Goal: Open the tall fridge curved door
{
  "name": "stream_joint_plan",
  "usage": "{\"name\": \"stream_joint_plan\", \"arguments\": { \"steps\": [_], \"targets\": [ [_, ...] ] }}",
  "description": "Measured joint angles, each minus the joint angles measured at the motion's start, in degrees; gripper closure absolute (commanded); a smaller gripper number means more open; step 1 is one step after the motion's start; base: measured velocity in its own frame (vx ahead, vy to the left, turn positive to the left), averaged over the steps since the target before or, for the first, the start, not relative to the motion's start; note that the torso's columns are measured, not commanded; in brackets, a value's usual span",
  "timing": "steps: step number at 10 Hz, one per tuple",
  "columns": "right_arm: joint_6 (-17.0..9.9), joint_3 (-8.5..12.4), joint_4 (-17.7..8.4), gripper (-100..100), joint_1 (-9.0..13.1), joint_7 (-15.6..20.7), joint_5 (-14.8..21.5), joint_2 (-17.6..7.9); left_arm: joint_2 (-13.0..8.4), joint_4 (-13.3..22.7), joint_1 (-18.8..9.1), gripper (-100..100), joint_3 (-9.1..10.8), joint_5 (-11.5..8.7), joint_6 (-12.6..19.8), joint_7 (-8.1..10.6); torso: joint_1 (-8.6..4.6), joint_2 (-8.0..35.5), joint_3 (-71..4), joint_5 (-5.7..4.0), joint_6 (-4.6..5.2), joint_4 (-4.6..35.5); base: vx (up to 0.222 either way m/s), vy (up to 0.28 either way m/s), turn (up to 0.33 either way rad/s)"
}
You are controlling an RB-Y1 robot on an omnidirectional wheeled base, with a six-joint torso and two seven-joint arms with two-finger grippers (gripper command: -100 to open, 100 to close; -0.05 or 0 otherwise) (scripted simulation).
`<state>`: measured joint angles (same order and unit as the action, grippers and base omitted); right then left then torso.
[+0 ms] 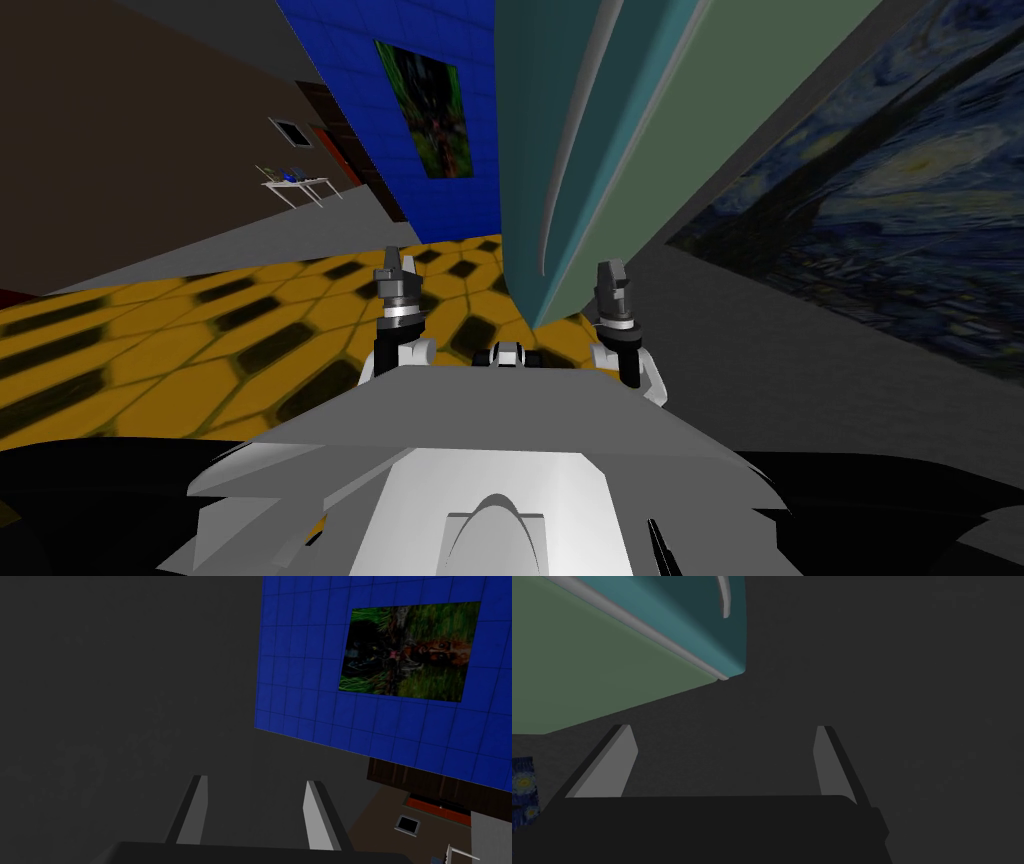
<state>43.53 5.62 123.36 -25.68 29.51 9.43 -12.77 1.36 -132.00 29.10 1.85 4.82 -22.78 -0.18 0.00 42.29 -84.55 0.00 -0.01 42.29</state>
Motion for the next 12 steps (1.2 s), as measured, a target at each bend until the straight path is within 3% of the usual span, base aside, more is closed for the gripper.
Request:
{"name": "stream_joint_plan", "arguments": {
  "steps": [12],
  "targets": [
    [7.9, 2.0, -7.7, -100, 1.0, 18.2, 6.5, -1.2, 0.0, 0.0, 0.0, 0, 0.0, 0.0, 0.0, 0.0, -0.01, -0.1, -0.1, 0.0, 0.01, 0.0, 0.059, 0.019, 0.023]
  ]
}}
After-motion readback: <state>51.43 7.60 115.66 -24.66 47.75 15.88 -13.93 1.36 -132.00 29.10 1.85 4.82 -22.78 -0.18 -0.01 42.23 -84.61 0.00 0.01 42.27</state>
